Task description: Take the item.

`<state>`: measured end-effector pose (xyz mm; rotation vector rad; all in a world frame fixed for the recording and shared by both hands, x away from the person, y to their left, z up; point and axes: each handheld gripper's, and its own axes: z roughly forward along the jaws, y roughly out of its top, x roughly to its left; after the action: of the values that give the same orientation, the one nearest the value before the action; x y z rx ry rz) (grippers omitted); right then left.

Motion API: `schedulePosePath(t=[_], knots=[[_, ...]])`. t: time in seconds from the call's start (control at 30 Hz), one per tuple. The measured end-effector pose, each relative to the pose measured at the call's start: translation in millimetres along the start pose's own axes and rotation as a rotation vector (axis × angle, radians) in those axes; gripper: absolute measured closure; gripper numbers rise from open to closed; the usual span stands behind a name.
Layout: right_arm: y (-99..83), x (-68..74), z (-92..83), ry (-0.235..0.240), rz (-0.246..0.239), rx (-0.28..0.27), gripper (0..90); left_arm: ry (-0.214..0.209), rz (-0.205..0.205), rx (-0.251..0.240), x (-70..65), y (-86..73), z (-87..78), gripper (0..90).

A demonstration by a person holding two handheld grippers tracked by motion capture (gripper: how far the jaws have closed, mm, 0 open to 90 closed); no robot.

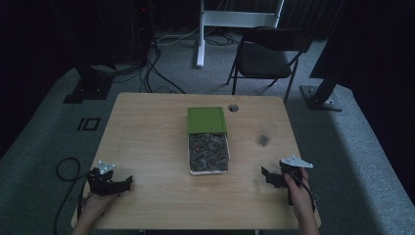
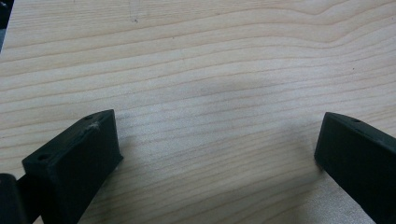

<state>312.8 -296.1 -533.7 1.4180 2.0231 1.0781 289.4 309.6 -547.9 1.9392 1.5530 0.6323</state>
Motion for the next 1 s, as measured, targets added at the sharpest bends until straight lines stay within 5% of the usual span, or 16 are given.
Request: schedulePosePath(t=[0.5, 0.7, 1.0], knots=[[-25.6, 3.3, -5.3, 0.032, -0.084, 0.05, 14.7, 0.0, 0.0, 0.0, 0.0, 0.0, 0.0, 0.5], [-30.0, 7.9, -7.0, 0.031, -0.124, 0.11, 14.4, 0.0, 0.0, 0.0, 0.1, 0.0, 0.0, 0.5], [-36.8, 11.3, -15.0, 0.005, -0.097, 0.108, 14.4, 0.0, 0.0, 0.0, 0.1, 0.0, -0.1, 0.5]])
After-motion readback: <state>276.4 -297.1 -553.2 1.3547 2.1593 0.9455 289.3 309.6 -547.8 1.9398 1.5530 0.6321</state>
